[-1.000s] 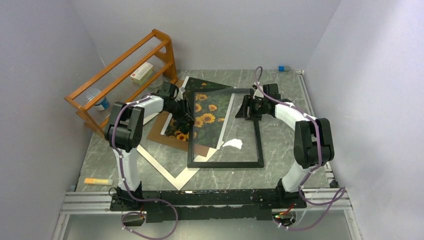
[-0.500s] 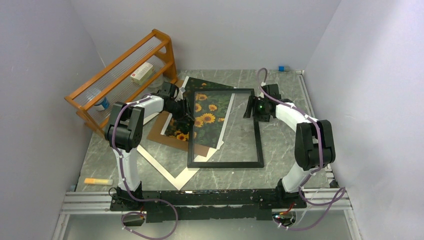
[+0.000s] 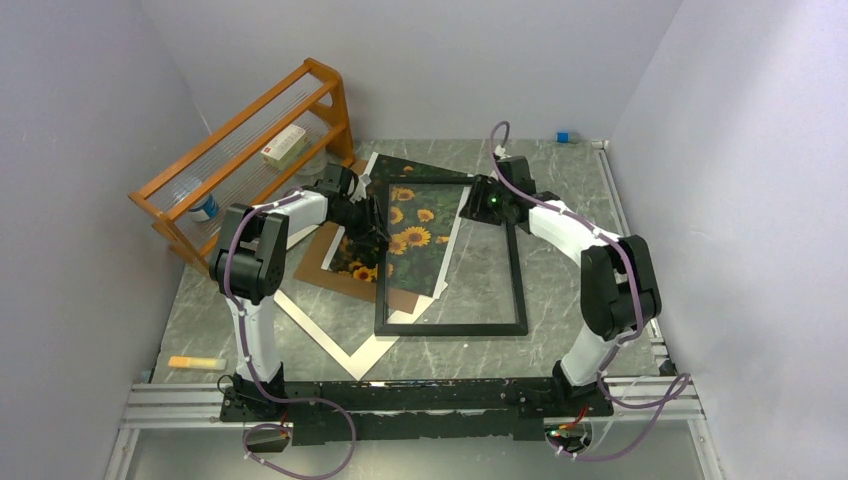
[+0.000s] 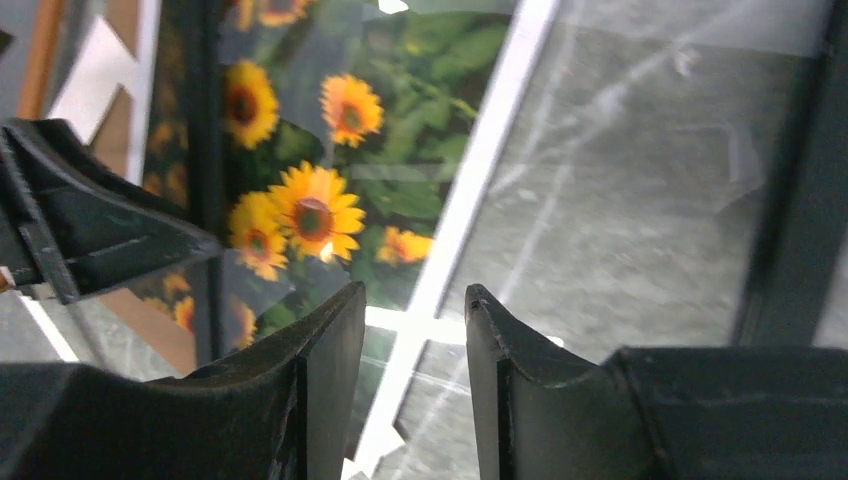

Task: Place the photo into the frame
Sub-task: Place the photo frame item in the photo frame, then move the photo frame to the center of the board.

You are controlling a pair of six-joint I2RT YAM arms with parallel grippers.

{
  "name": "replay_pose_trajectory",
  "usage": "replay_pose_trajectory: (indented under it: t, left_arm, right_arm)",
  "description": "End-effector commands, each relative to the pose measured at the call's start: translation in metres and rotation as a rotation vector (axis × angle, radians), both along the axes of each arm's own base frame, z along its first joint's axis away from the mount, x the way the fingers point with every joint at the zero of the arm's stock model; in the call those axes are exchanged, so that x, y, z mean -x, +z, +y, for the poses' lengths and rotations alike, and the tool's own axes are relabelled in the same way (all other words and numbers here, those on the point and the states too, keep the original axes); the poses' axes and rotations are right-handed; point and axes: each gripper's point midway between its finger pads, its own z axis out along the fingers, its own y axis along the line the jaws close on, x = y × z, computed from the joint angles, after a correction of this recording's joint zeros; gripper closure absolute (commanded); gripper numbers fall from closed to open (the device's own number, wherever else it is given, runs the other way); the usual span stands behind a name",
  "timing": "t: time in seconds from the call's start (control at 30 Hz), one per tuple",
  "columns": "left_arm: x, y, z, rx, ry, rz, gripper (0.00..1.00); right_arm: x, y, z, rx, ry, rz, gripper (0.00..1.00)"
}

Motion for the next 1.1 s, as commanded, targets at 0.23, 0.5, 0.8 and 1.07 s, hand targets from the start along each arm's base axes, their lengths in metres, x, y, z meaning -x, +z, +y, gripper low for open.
replay_pose_trajectory:
  t: [0.23,0.5,0.8,1.07]
  left_arm:
    - [0.036,-0.033,0.015,-0.083,-0.032,0.133,0.40]
    - [0.037,-0.028,0.013,-0.064,-0.039,0.133,0.41]
    - [0.037,-0.031,0.015,-0.073,-0.029,0.136,0.43]
    - [0.039,-0.034,0.016,-0.073,-0.022,0.143,0.43]
  right_arm:
    - [-0.003,0.008,-0.015,0.060,-0.145,-0.008,0.54]
    - [0.085,-0.013,-0.043,0.121,-0.157,0.175,0.51]
    - [0.164,-0.040,-0.054,0.117,-0.170,0.401,0.53]
    - [0.186,-0.062,-0.057,0.156,-0.155,0.525,0.55]
